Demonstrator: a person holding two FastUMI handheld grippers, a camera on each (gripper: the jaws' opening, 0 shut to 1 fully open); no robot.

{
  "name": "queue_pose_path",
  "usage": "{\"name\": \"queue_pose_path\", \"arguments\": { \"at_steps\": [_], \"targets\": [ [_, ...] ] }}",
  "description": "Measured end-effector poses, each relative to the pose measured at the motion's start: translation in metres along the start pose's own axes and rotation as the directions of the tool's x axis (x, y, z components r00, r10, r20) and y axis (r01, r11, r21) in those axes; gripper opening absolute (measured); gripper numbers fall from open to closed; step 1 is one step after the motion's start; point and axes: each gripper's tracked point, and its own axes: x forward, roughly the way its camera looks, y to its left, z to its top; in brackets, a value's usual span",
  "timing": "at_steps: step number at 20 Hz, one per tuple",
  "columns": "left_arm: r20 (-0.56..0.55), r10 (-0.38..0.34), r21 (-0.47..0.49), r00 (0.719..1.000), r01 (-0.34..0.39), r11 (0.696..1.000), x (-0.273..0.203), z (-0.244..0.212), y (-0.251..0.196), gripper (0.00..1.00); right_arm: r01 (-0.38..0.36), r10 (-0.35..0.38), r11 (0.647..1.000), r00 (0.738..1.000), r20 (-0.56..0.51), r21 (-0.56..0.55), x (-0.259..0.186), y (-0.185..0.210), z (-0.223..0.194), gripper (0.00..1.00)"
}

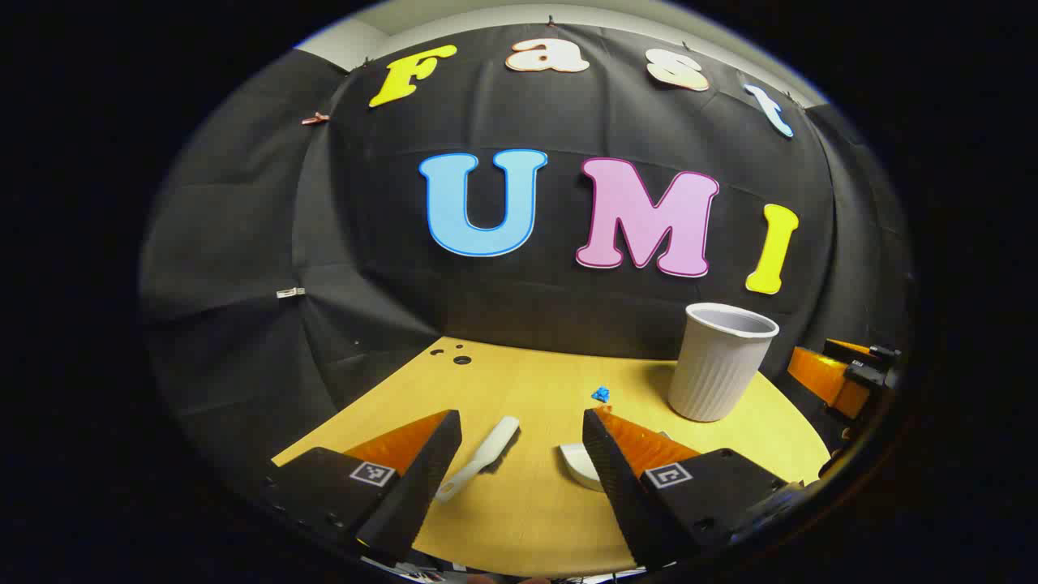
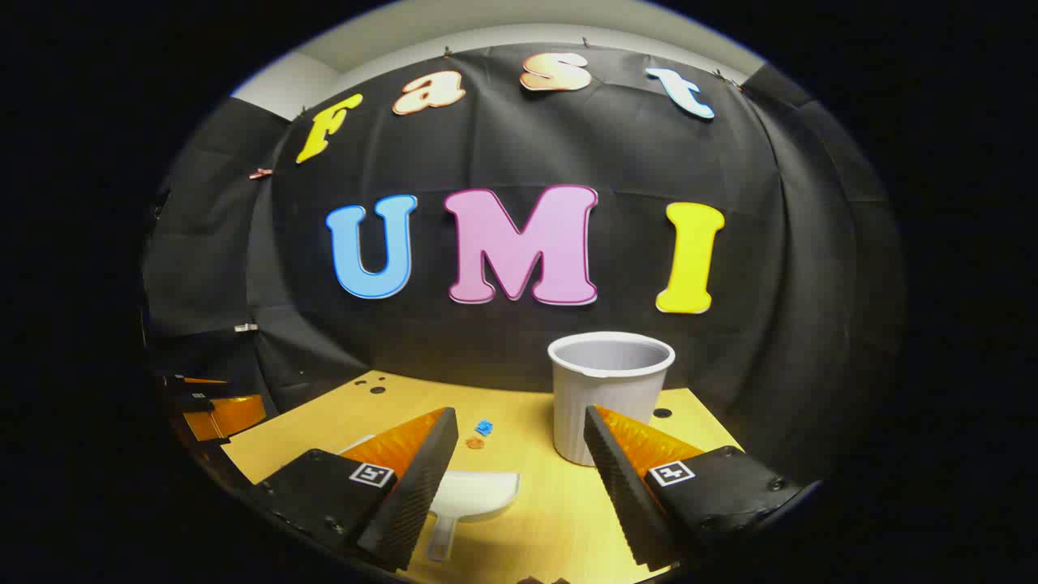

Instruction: Pick up the small broom and dustpan from the desktop, sweep the trash into the dustpan with the broom, and then empty the trash into the garbage bin.

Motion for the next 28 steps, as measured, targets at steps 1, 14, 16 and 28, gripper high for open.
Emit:
{"name": "queue_pose_path", "arguments": {
  "at_steps": [1,14,16,28],
  "targets": [
    [-0.009,-0.006,0.002,1.000,0.006,1.000,0.005,-0.002,-0.003,0.96,0.004,-0.004,1.000,1.000,-0.022,0.009,0.003,-0.003,-0.006,0.98],
    [-0.153,-0.044,0.090,0.987,0.058,0.994,0.021,-0.034,0.026,0.96,-0.019,0.021,1.000,0.989,-0.143,0.018,0.023,0.041,-0.031,0.99],
    [-0.178,-0.062,0.065,0.982,0.075,0.995,0.024,-0.042,0.032,0.96,-0.016,0.017,1.000,0.986,-0.163,0.006,0.021,0.046,-0.038,0.99],
    [-0.493,-0.132,0.014,0.860,0.159,0.987,0.099,-0.127,0.079,0.96,-0.008,0.007,1.000,0.950,-0.311,-0.003,0.017,0.064,-0.083,0.99]
  ]
}}
